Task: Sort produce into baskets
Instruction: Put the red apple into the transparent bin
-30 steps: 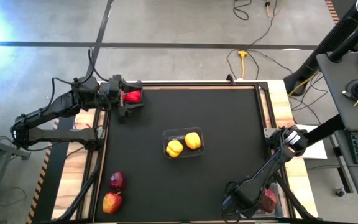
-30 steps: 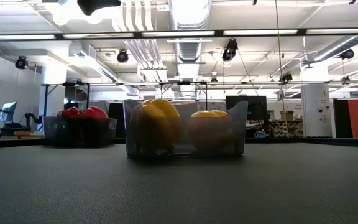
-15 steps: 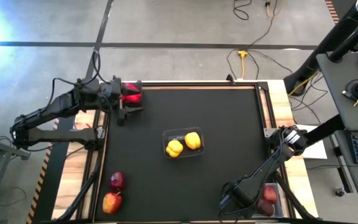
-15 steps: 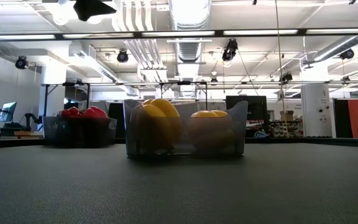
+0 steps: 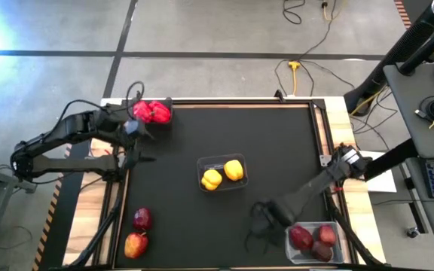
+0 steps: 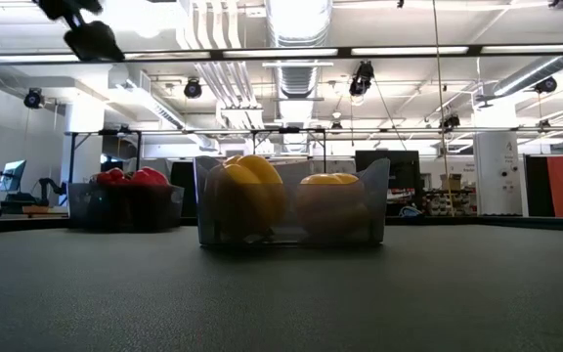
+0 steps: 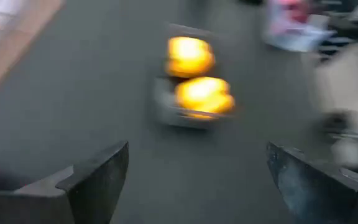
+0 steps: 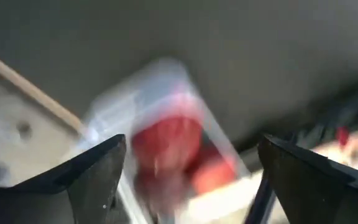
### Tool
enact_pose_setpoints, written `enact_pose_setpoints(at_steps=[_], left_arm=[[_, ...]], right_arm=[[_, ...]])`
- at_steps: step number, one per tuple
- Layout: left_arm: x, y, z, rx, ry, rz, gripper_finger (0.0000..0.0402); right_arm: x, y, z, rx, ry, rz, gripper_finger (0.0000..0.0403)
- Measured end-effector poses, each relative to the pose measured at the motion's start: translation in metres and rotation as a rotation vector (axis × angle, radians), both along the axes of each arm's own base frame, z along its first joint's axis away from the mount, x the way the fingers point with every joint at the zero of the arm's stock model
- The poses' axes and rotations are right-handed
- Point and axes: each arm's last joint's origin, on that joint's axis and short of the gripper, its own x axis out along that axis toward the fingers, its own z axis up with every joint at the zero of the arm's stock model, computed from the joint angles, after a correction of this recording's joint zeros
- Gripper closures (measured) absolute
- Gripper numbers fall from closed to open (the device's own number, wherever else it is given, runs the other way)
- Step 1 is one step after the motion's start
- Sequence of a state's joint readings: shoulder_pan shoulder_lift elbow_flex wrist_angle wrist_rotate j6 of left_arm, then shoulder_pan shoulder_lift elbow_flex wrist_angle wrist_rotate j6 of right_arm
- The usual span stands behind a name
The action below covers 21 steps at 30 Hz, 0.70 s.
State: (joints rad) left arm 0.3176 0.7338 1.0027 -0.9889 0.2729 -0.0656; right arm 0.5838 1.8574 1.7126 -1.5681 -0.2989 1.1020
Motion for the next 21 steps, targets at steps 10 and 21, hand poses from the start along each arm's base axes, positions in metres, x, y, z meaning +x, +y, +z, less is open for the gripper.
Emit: enact_pose_setpoints(at_steps=[10, 21], left_arm=[[0.004, -0.032, -0.010, -0.356, 0.167, 0.069, 0.0050], [0.022, -0.095, -0.026, -0.506, 0.291, 0.421, 0.0050]], right_arm=[[0.043, -0.078, 0.068, -0.427, -0.502, 0.155, 0.0077], [0.067, -0.145, 0.099, -0.543, -0.555, 0.496, 0.0057]])
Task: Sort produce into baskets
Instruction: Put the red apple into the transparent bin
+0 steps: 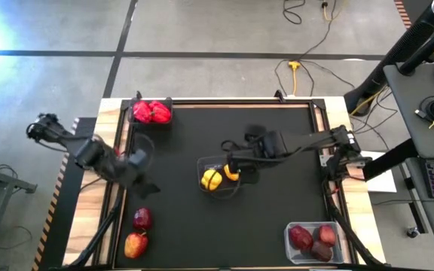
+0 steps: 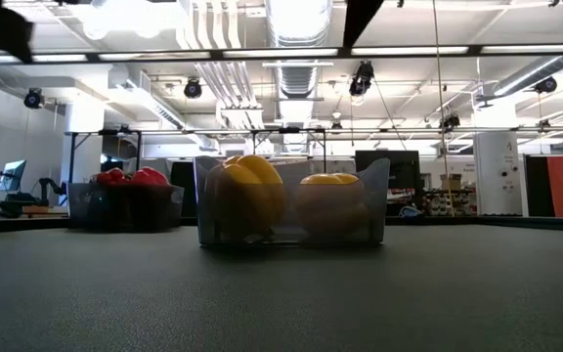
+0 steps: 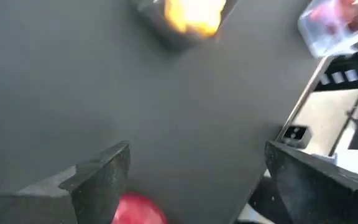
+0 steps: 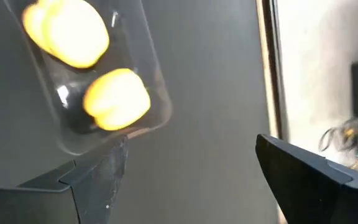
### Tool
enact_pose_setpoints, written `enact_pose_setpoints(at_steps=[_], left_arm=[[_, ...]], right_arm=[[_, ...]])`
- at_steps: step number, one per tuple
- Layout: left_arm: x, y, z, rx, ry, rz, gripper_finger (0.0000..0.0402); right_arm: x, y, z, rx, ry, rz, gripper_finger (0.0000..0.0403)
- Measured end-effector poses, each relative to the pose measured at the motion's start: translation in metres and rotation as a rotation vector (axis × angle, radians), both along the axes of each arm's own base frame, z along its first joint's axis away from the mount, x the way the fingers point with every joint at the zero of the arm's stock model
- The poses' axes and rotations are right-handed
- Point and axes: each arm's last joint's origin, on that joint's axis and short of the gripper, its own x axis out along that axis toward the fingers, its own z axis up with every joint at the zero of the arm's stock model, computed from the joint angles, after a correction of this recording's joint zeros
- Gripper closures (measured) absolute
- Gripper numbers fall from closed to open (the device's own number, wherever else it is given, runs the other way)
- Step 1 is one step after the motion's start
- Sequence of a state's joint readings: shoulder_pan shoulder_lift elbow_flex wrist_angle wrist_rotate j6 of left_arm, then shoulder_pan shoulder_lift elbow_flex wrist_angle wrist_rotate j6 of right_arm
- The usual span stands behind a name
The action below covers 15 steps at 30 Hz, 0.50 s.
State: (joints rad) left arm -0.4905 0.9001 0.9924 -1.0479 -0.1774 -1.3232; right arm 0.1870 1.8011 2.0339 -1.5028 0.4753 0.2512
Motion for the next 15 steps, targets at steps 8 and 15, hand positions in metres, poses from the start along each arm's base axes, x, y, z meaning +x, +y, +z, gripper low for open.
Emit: enact_pose_setpoints(at_steps=[8, 15], left_arm=[[0.030, -0.055, -0.046, -0.139, 0.376, 0.129, 0.0050], [0.045, -0.081, -0.084, -0.182, 0.681, 0.139, 0.0050]], right_arm=[[0.005, -0.024, 0.001, -0.065, 0.085, 0.161, 0.0058], [0.005, -0.026, 0.001, -0.065, 0.103, 0.184, 0.0060]])
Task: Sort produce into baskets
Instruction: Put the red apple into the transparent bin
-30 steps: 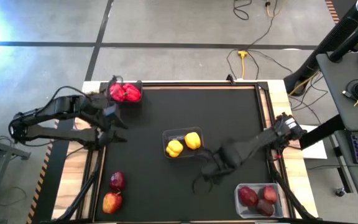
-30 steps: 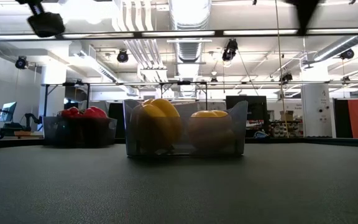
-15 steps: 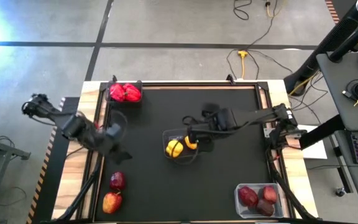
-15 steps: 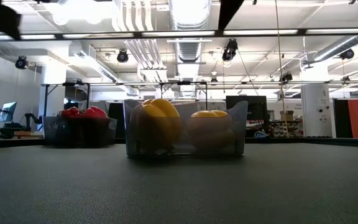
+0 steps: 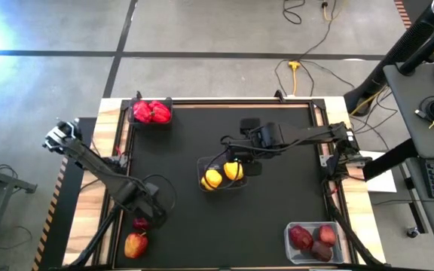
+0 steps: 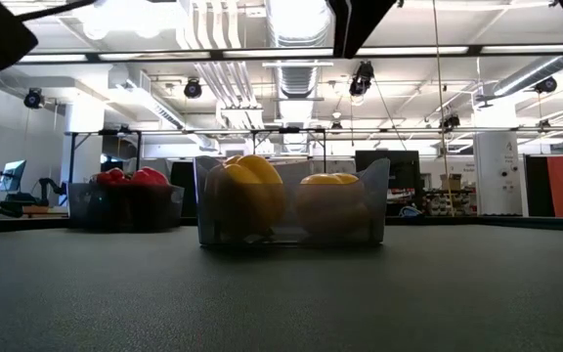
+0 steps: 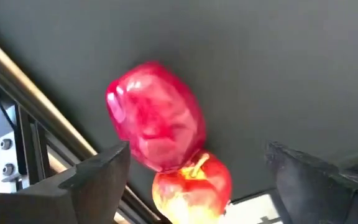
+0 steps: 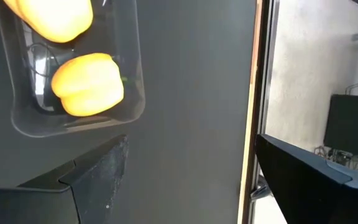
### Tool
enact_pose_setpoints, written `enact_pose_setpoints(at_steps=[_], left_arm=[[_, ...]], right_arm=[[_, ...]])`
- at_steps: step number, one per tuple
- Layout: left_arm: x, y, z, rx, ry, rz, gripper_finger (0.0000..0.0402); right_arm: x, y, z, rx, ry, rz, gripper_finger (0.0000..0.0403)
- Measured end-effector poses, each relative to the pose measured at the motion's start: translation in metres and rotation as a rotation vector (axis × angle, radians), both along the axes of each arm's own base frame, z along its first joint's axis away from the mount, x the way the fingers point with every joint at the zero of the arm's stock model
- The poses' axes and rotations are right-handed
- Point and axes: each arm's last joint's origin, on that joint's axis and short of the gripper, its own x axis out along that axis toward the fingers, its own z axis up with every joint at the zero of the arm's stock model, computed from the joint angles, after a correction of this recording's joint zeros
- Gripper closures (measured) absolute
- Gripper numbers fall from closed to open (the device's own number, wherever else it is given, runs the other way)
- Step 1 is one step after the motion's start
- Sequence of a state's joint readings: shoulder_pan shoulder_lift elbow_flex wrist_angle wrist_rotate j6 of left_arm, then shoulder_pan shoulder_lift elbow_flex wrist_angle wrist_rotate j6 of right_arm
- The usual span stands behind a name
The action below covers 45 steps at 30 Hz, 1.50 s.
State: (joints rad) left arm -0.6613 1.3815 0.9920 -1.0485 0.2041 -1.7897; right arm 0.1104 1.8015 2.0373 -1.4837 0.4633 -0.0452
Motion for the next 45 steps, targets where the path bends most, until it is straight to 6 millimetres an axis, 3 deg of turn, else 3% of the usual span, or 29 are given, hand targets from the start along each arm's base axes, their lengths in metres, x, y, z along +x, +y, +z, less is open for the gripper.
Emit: enact_pose_setpoints(at_steps=[4, 9, 14, 20, 24, 28, 30, 33, 37, 41, 45], left_arm=[[0.003, -0.002, -0.010, 0.015, 0.045, 0.003, 0.0050], [-0.009, 0.003, -0.033, -0.009, 0.135, 0.042, 0.0050], [-0.011, 0.001, -0.057, -0.104, 0.049, 0.106, 0.0050], [-0.021, 0.002, -0.078, -0.050, 0.120, 0.114, 0.0050], [-0.018, 0.001, -0.081, -0.054, 0.092, 0.060, 0.0070], [-0.011, 0.001, -0.072, -0.061, 0.048, 0.048, 0.0122], [-0.006, 0.002, -0.067, -0.052, 0.008, 0.024, 0.0124], [0.007, 0.003, -0.054, -0.005, -0.120, -0.059, 0.0124], [0.025, 0.022, -0.043, 0.106, -0.205, -0.171, 0.0124], [0.050, 0.042, -0.045, 0.200, -0.352, -0.270, 0.0124], [0.080, 0.041, -0.054, 0.207, -0.539, -0.347, 0.0120]], right_arm=[[0.000, 0.000, -0.001, 0.001, 0.005, 0.000, 0.0058], [-0.001, 0.000, -0.004, 0.008, 0.007, -0.023, 0.0053], [-0.001, 0.000, -0.008, 0.011, 0.016, -0.041, 0.0055], [-0.001, 0.000, -0.012, 0.015, 0.025, -0.069, 0.0054], [-0.003, 0.000, -0.012, 0.016, 0.040, -0.083, 0.0059], [-0.005, 0.001, -0.011, 0.017, 0.035, -0.083, 0.0069], [-0.006, 0.004, -0.009, 0.018, 0.031, -0.074, 0.0075], [-0.008, 0.014, -0.008, 0.028, 0.016, -0.069, 0.0080], [-0.010, 0.034, -0.009, 0.116, -0.022, -0.111, 0.0081], [-0.016, 0.065, -0.009, 0.226, -0.096, -0.228, 0.0081], [-0.023, 0.103, -0.009, 0.403, -0.163, -0.347, 0.0081]])
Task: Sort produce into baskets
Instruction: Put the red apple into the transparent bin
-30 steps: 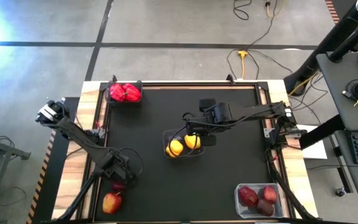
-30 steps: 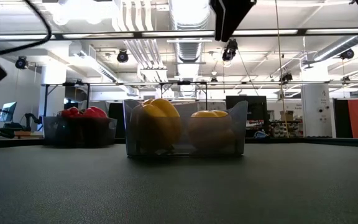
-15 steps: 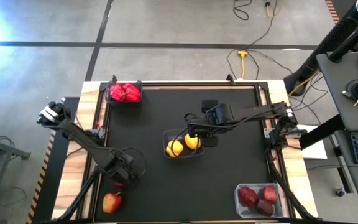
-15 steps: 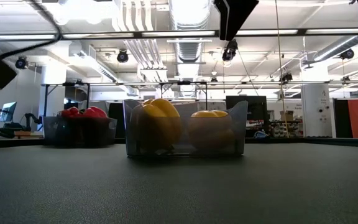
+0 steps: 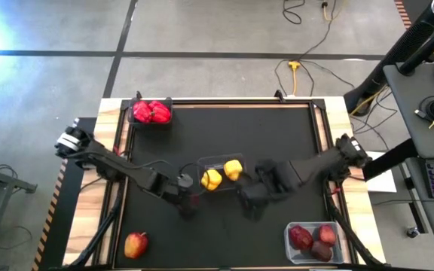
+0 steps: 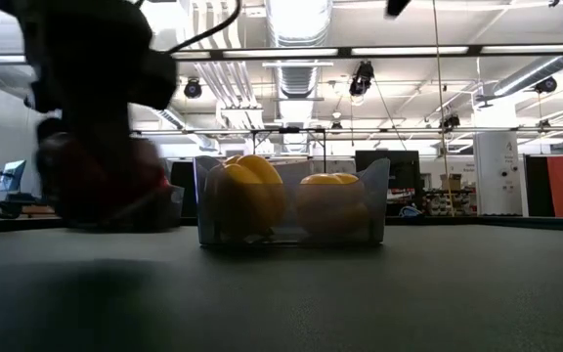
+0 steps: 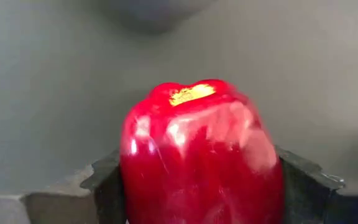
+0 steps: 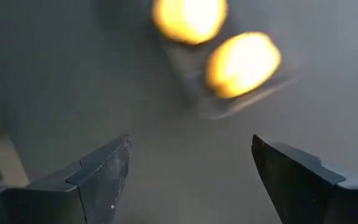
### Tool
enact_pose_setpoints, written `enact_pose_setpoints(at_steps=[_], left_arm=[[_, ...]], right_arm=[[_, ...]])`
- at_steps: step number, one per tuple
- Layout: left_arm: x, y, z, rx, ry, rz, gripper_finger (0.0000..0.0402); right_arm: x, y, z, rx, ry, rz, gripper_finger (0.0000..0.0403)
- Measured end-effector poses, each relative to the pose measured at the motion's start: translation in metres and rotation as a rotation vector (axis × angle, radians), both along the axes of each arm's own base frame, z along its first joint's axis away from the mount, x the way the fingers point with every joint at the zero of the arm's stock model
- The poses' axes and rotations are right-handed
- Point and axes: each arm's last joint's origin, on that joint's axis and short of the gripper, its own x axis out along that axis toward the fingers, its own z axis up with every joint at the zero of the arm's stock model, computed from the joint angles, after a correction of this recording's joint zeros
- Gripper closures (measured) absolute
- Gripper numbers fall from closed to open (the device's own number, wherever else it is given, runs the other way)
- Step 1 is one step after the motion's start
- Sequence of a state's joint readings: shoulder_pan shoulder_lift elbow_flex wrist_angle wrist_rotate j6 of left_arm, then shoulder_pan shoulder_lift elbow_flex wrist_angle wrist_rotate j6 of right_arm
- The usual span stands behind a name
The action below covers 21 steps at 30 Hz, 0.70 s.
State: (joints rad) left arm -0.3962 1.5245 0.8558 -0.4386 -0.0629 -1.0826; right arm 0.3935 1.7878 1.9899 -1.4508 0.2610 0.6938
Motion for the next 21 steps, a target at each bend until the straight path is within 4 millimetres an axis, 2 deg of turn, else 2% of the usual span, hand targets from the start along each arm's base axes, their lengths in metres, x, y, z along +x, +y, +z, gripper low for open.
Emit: enact_pose_setpoints(at_steps=[7, 12, 14, 17, 21], left_arm=[[0.038, -0.028, -0.028, -0.061, -0.258, -0.008, 0.0117], [0.061, -0.040, -0.046, -0.001, -0.484, -0.001, 0.0115], [0.068, -0.042, -0.052, -0.040, -0.533, -0.016, 0.0114], [0.070, -0.042, -0.062, -0.085, -0.518, 0.017, 0.0107], [0.068, -0.044, -0.065, -0.089, -0.500, -0.005, 0.0074]], right_arm=[[-0.018, 0.066, -0.005, 0.232, -0.091, -0.182, 0.0081], [-0.027, 0.101, -0.022, 0.283, -0.064, -0.307, 0.0081], [-0.027, 0.109, -0.030, 0.287, -0.047, -0.337, 0.0081], [-0.023, 0.117, -0.040, 0.299, -0.045, -0.382, 0.0081], [-0.010, 0.121, -0.054, 0.310, -0.057, -0.387, 0.0080]])
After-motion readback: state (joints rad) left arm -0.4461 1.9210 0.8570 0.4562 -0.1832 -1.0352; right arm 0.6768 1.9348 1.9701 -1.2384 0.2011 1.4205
